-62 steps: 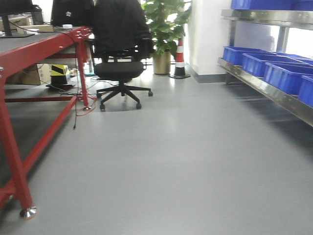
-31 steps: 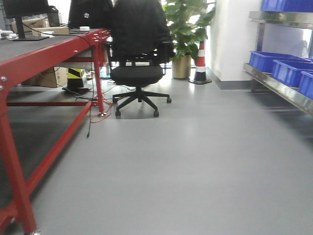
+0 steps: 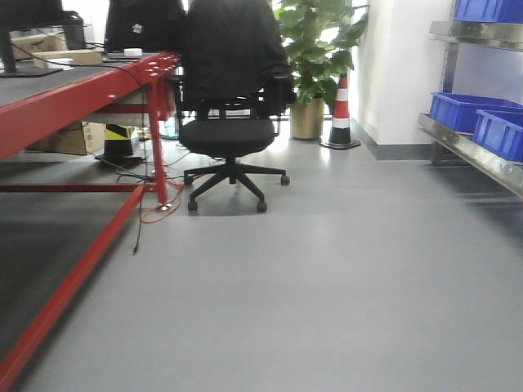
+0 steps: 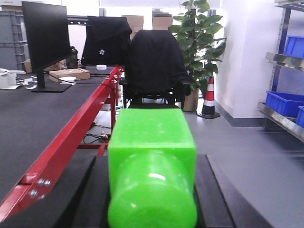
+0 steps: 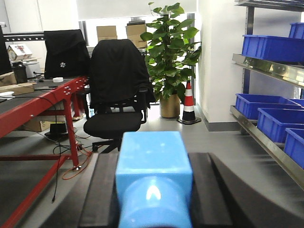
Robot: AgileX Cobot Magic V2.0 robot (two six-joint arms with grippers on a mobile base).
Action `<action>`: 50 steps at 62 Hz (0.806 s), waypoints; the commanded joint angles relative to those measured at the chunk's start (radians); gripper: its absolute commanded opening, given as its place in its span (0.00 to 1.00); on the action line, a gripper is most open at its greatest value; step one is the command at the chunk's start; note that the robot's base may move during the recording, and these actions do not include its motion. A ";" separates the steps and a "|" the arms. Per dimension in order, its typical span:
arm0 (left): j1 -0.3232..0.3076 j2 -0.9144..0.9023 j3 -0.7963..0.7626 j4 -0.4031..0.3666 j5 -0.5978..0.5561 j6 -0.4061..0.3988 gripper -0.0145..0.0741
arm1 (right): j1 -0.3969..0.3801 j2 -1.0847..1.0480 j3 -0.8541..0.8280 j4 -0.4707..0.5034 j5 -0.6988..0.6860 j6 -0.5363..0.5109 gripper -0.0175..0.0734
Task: Grab block from conveyor and place in blue bin
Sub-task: 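Drive the base to the steel shelf of blue bins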
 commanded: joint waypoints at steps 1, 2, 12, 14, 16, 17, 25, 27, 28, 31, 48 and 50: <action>-0.008 -0.005 -0.002 0.001 -0.022 -0.001 0.04 | -0.001 -0.001 -0.007 -0.002 -0.013 -0.003 0.01; -0.008 -0.005 -0.002 0.001 -0.022 -0.001 0.04 | -0.001 -0.001 -0.007 -0.002 -0.013 -0.003 0.01; -0.008 -0.005 -0.002 0.001 -0.022 -0.001 0.04 | -0.001 -0.001 -0.007 -0.002 -0.013 -0.003 0.01; -0.008 -0.005 -0.002 0.001 -0.022 -0.001 0.04 | -0.001 -0.001 -0.007 -0.002 -0.013 -0.003 0.01; -0.008 -0.005 -0.002 0.001 -0.022 -0.001 0.04 | -0.001 -0.001 -0.007 -0.002 -0.013 -0.003 0.01; -0.008 -0.005 -0.002 0.001 -0.022 -0.001 0.04 | -0.001 -0.001 -0.007 -0.002 -0.013 -0.003 0.01; -0.008 -0.005 -0.002 0.001 -0.022 -0.001 0.04 | -0.001 -0.001 -0.007 -0.002 -0.013 -0.003 0.01; -0.008 -0.005 -0.002 0.001 -0.022 -0.001 0.04 | -0.001 -0.001 -0.007 -0.002 -0.013 -0.003 0.01; -0.008 -0.005 -0.002 0.001 -0.022 -0.001 0.04 | -0.001 -0.001 -0.007 -0.002 -0.013 -0.003 0.01; -0.008 -0.005 -0.002 0.001 -0.022 -0.001 0.04 | -0.001 -0.001 -0.007 -0.002 -0.013 -0.003 0.01; -0.008 -0.005 -0.002 0.001 -0.022 -0.001 0.04 | -0.001 -0.001 -0.007 -0.002 -0.013 -0.003 0.01; -0.008 -0.005 -0.002 0.001 -0.022 -0.001 0.04 | -0.001 -0.001 -0.007 -0.002 -0.013 -0.003 0.01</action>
